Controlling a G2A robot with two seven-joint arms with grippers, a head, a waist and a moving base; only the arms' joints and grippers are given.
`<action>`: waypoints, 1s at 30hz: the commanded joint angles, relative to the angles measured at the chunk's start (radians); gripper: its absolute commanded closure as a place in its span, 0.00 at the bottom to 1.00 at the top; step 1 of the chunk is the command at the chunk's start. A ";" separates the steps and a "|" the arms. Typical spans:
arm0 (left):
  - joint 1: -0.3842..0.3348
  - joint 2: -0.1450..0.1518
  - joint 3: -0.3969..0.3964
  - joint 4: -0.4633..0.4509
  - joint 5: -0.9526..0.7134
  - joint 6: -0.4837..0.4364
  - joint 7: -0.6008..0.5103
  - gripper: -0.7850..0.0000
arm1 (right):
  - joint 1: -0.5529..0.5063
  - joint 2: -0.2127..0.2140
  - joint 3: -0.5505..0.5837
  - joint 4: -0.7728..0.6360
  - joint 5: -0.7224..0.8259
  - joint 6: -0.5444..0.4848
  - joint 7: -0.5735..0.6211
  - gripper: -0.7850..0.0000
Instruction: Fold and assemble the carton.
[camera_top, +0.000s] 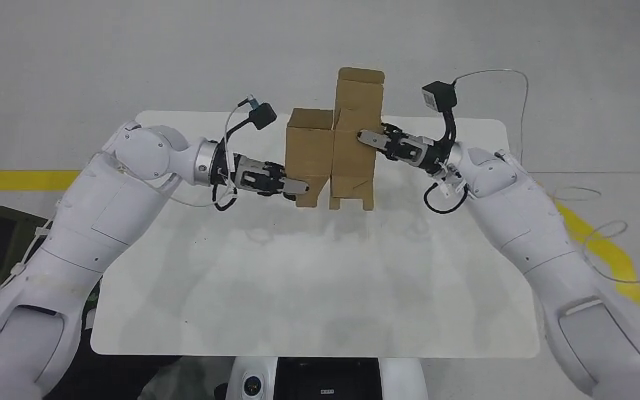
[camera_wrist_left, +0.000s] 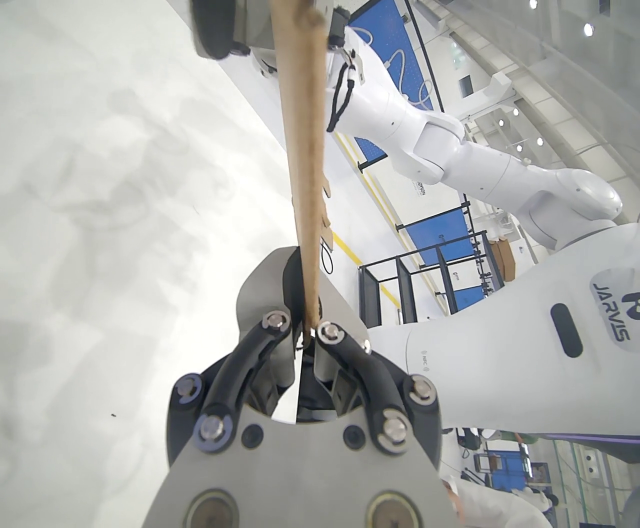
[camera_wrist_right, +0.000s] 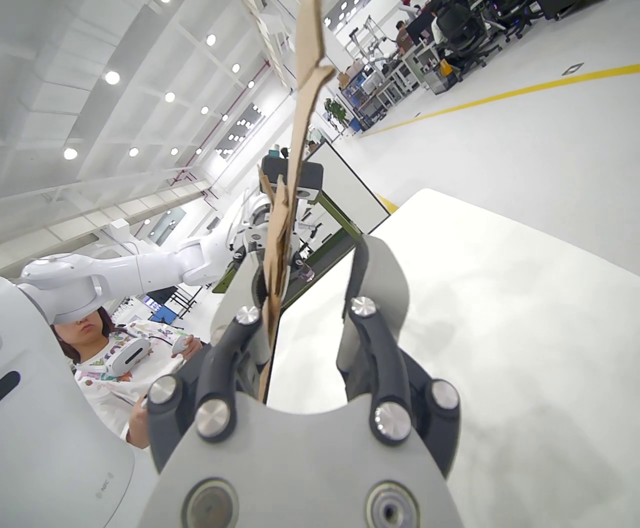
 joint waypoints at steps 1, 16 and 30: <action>-0.007 0.001 0.012 0.007 -0.013 0.055 -0.054 1.00 | 0.000 0.009 0.015 0.001 -0.014 0.000 0.060 0.00; -0.077 -0.011 0.184 -0.008 -0.078 0.254 -0.253 1.00 | -0.055 0.132 -0.024 -0.128 -0.013 0.180 0.243 0.00; -0.105 0.008 0.254 -0.065 -0.092 0.253 -0.253 1.00 | -0.090 0.239 -0.104 -0.277 0.158 0.270 0.332 0.40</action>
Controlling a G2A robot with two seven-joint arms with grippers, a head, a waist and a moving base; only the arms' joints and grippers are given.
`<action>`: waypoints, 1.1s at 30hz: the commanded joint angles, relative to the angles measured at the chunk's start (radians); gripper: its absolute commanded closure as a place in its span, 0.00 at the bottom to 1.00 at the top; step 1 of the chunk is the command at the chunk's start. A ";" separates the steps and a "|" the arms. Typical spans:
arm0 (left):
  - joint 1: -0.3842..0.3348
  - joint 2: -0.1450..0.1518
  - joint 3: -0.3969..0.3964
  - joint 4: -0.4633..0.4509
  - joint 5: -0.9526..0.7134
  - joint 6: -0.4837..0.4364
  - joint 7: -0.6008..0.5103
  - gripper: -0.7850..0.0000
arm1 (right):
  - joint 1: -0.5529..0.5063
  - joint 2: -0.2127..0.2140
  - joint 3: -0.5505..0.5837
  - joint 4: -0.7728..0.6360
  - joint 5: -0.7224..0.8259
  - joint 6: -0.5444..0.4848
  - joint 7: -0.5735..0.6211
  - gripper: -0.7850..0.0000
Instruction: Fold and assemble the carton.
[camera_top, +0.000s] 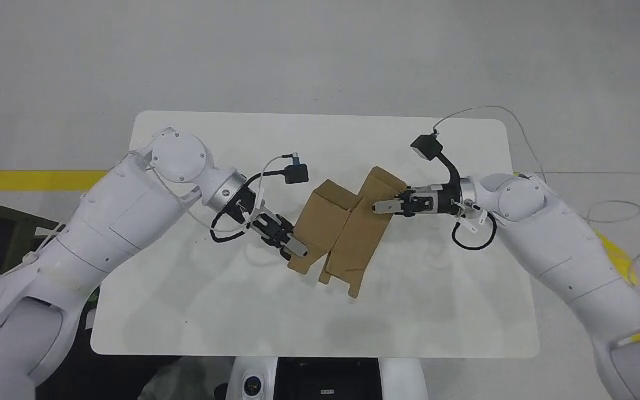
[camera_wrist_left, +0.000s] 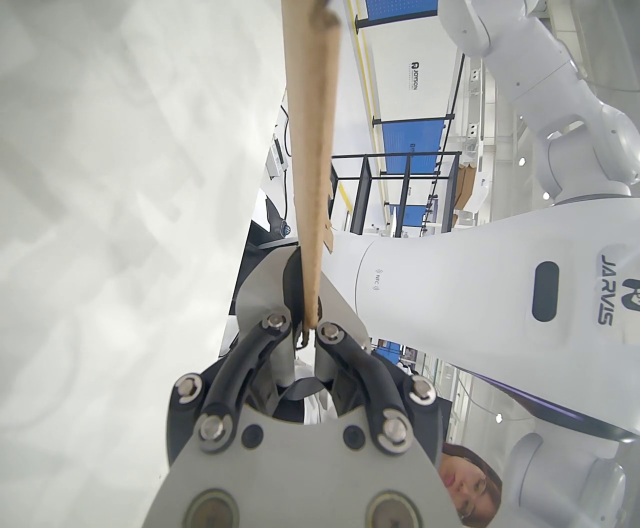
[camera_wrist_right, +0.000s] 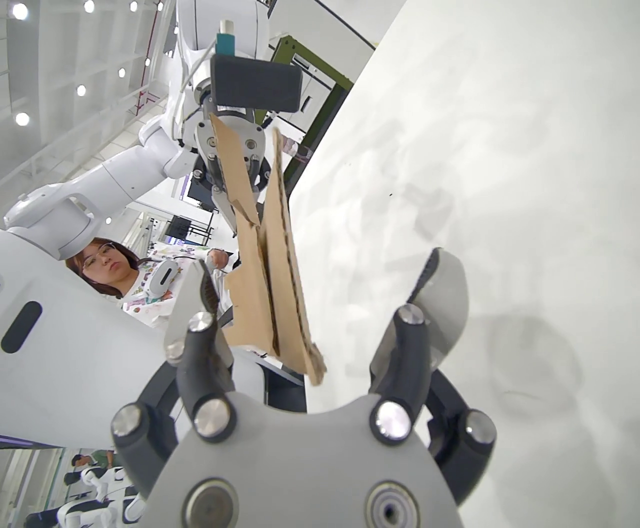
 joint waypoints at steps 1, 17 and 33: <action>-0.004 0.003 0.009 -0.002 -0.004 -0.001 0.001 1.00 | 0.007 0.011 -0.015 -0.007 0.011 0.008 0.008 0.40; -0.026 0.010 0.050 0.011 -0.043 -0.010 0.010 1.00 | 0.039 0.060 -0.126 -0.066 0.107 0.002 0.002 1.00; -0.012 0.030 -0.039 0.098 -0.126 -0.141 0.142 0.00 | 0.079 0.060 -0.164 -0.001 0.201 -0.116 -0.117 1.00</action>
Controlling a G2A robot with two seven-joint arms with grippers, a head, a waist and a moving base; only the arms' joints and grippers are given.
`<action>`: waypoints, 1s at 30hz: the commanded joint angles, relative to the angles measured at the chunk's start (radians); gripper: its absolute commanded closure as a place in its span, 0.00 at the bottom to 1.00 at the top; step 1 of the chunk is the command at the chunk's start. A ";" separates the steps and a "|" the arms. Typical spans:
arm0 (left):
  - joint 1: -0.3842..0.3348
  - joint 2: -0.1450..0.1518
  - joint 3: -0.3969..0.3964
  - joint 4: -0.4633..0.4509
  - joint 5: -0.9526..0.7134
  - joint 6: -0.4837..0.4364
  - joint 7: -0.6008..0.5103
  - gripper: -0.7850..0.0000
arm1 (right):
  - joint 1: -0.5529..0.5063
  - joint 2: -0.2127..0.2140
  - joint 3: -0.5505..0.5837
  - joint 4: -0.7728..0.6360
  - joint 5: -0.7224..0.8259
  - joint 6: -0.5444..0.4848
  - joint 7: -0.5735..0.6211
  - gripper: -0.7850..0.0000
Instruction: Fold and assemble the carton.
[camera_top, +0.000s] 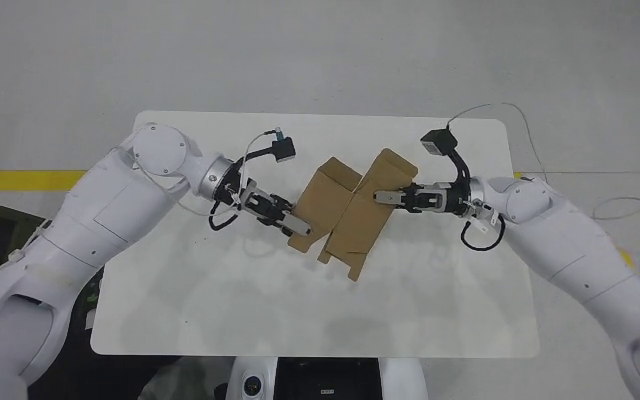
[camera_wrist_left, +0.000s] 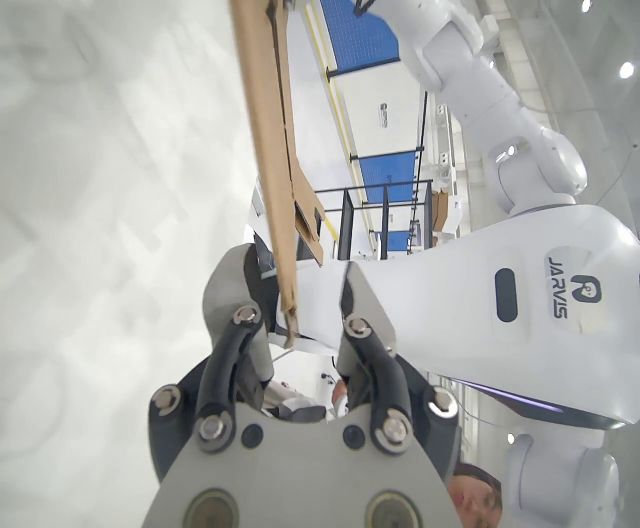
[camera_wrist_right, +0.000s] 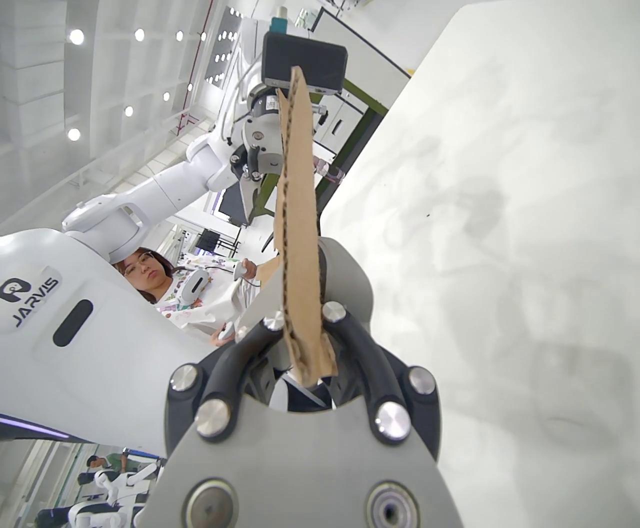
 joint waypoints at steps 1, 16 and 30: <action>0.008 0.004 -0.024 0.032 -0.003 -0.040 0.041 0.00 | 0.003 -0.006 -0.001 0.014 0.007 -0.013 -0.013 1.00; 0.104 0.009 -0.137 0.054 0.022 -0.167 0.227 0.00 | 0.062 -0.116 0.005 0.166 -0.115 -0.031 -0.197 1.00; 0.169 0.007 -0.208 0.003 0.083 -0.139 0.308 0.00 | 0.083 -0.208 0.012 0.236 -0.238 0.017 -0.300 1.00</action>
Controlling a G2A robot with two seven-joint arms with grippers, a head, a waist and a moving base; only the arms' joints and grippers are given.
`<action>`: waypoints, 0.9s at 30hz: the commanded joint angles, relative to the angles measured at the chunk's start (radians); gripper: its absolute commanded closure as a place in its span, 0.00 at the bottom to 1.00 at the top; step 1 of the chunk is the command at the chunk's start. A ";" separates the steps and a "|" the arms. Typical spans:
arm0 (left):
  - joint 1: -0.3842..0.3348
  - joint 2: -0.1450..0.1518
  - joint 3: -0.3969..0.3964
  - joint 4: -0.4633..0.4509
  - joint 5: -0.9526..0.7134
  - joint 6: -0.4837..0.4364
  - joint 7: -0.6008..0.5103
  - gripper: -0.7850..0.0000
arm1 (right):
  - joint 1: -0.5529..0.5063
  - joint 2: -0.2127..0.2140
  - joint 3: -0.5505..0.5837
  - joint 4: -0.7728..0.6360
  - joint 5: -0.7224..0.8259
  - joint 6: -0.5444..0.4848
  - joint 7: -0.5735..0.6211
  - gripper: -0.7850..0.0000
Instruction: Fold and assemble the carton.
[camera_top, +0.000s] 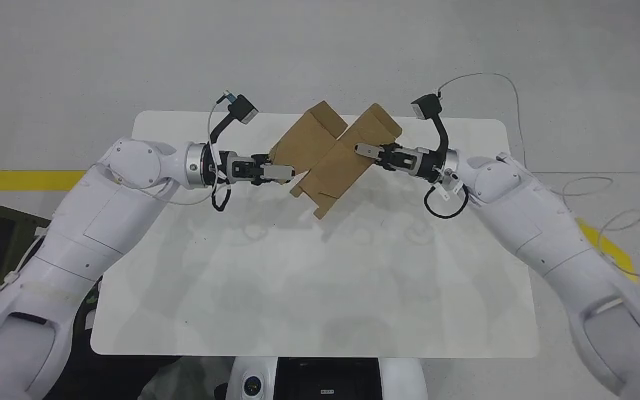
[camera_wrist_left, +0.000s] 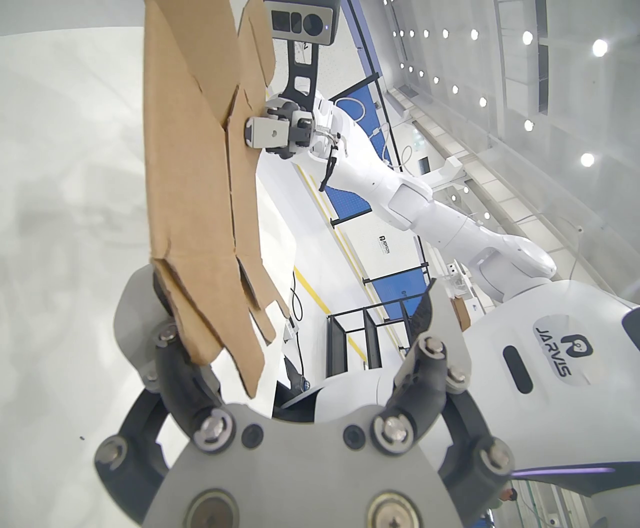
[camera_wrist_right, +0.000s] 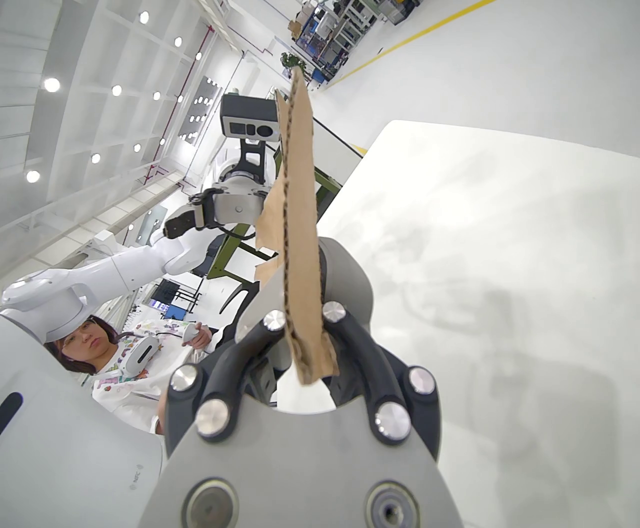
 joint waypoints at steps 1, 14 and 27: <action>0.010 0.000 -0.010 -0.006 -0.005 0.005 -0.005 0.00 | -0.002 -0.009 0.008 0.014 -0.006 -0.003 -0.016 1.00; 0.056 0.004 -0.088 -0.035 -0.034 0.045 -0.049 0.00 | -0.013 -0.045 0.053 0.073 -0.114 0.020 -0.070 1.00; 0.086 -0.003 -0.136 -0.019 0.020 0.059 -0.010 0.00 | -0.032 -0.071 0.097 0.078 -0.119 0.010 -0.033 1.00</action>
